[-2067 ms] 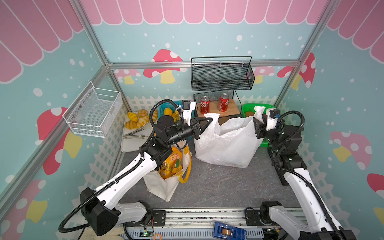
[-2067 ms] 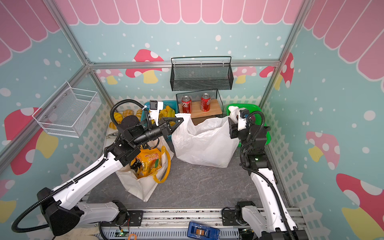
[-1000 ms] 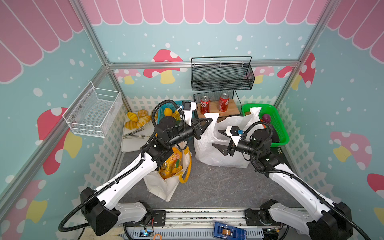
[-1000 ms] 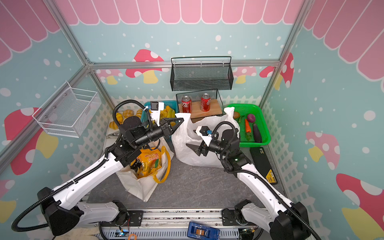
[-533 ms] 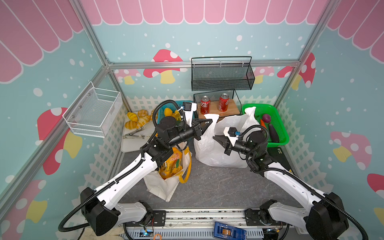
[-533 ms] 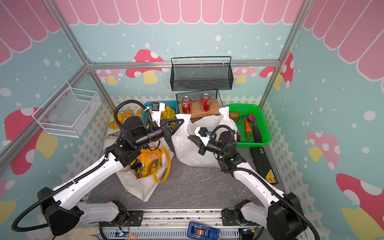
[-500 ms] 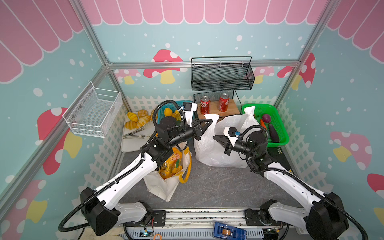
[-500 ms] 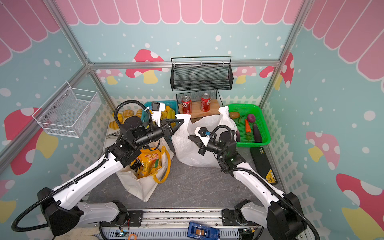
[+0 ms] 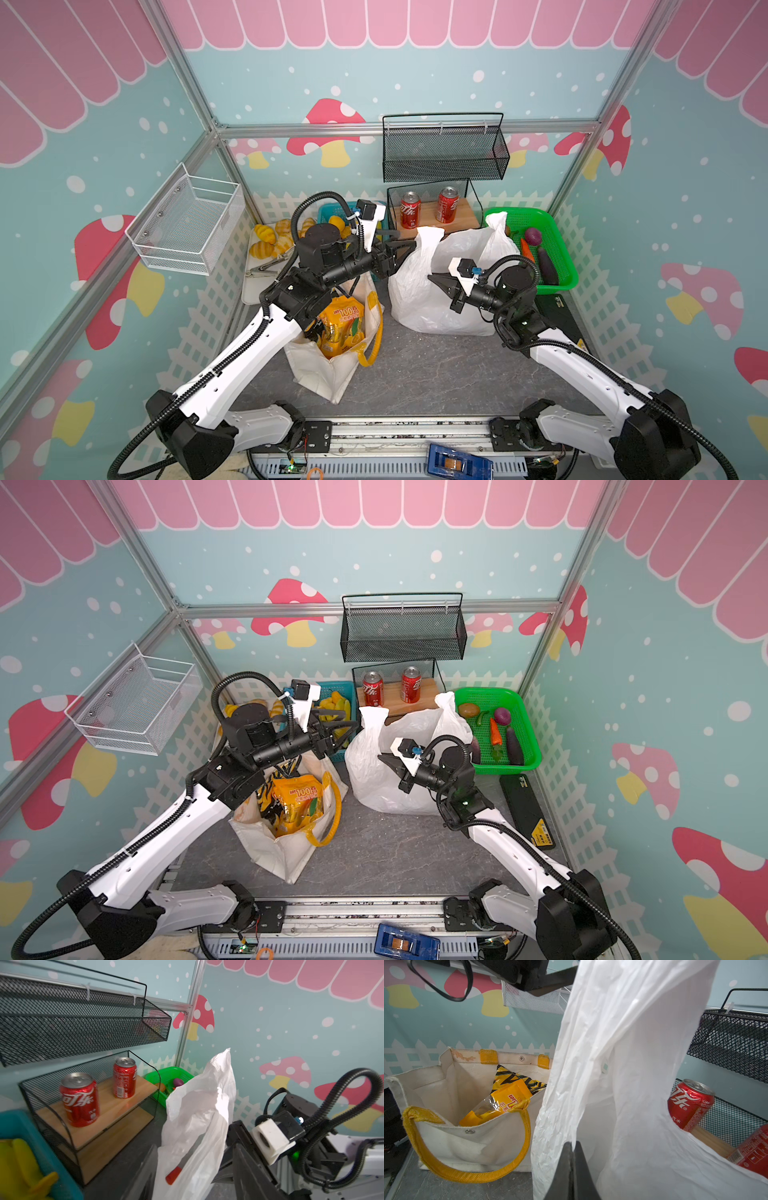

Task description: Place the mixed food into the grocery bags and tie them

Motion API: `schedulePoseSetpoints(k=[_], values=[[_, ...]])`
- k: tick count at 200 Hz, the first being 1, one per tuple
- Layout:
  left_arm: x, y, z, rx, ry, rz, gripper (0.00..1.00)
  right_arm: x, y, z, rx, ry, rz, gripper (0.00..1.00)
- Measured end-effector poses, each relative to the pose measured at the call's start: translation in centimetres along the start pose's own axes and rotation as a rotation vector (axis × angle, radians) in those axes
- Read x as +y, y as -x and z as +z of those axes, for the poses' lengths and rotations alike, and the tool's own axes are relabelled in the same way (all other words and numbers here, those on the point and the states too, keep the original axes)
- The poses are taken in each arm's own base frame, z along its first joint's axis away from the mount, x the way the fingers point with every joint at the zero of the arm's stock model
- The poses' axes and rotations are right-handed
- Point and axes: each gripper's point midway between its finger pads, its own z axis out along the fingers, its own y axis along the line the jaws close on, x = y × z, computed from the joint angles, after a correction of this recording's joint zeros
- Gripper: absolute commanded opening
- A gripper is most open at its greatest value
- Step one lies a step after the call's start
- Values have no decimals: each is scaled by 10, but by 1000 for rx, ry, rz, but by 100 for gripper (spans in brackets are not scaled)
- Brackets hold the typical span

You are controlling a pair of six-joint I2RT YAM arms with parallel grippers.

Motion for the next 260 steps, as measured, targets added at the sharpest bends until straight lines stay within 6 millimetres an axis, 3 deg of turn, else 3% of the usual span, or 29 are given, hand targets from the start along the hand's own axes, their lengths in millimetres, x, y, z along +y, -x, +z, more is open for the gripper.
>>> schedulePoseSetpoints(k=[54,75,104,130,158,166,183,199,216,227,260], values=[[-17,31,15,25,-112,147,83,0,1,-1,-3,-1,-11,0],[-17,30,31,65,-150,170,83,1,2,-1,-5,-1,-14,0],[-17,11,53,140,-213,167,80,1,3,-2,-6,-1,-17,0],[-16,-5,70,194,-247,157,61,1,2,-2,-3,-1,-18,0],[-14,-11,79,217,-258,139,17,-2,1,-4,11,-26,-19,0],[-14,-11,79,216,-259,136,8,-6,0,-6,21,-55,-16,8],[-17,-9,77,195,-256,119,0,-22,-2,-11,56,-157,9,37],[-19,-14,73,176,-233,91,0,-36,-2,-15,77,-241,36,57],[-25,-21,68,157,-212,53,0,-35,6,-21,42,-267,38,75],[-29,-23,65,136,-199,27,0,-30,12,-25,7,-273,29,97],[-38,-18,63,79,-157,-31,0,-9,29,-18,-89,-242,29,98]])
